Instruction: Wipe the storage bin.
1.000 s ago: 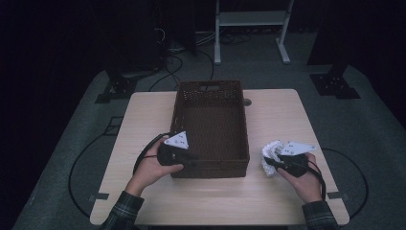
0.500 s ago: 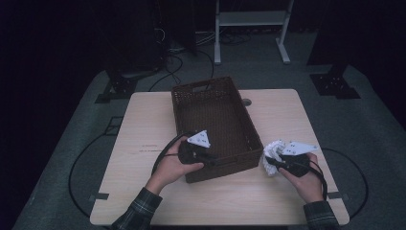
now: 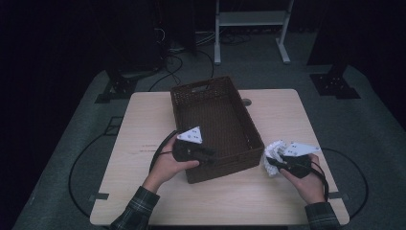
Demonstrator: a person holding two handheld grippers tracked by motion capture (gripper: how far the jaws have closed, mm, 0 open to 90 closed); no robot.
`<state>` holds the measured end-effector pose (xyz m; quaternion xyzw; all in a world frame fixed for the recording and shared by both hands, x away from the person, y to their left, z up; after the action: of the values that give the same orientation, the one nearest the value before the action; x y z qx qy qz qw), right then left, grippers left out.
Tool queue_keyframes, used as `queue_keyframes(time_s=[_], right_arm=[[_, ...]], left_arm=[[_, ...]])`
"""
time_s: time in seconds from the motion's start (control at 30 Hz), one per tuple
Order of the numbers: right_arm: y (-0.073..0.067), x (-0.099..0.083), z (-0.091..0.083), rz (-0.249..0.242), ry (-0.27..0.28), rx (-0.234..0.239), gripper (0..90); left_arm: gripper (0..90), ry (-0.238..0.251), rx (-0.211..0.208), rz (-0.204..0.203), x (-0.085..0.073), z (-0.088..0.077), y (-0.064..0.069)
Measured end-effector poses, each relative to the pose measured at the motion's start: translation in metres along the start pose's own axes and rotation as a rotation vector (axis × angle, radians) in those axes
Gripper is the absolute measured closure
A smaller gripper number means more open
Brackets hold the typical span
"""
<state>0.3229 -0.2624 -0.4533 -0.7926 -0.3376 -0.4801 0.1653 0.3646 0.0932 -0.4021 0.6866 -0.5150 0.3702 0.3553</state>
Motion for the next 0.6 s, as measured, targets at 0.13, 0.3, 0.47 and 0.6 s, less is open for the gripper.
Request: queue_keyframes(time_s=[0.13,0.3,0.47,0.6], right_arm=[[-0.004,0.001,-0.002,-0.004,0.007,0.008,77.8],[-0.009,0.004,-0.003,-0.014,0.011,0.018,77.8],[-0.013,0.004,-0.009,-0.016,0.014,0.022,77.8],[-0.016,0.005,-0.022,-0.016,0.038,0.03,77.8]], left_arm=[[63.3,0.017,-0.021,-0.014,-0.006,0.0,-0.002],[66.0,0.03,-0.054,-0.044,-0.01,0.002,-0.005],[68.0,0.033,-0.037,-0.047,-0.008,0.008,-0.003],[69.3,0.023,-0.021,-0.043,-0.007,0.015,-0.002]])
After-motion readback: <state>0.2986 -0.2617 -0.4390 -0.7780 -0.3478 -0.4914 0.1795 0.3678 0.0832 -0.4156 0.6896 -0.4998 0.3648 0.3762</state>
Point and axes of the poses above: each handheld gripper's, and its own axes: z roughly forward along the jaws, x roughly out of its top, y roughly to its right, the point moved 1 cm from there along z, roughly forward along the jaws, and after that the axes turned 7 degrees about y, right-handed, at the moved point
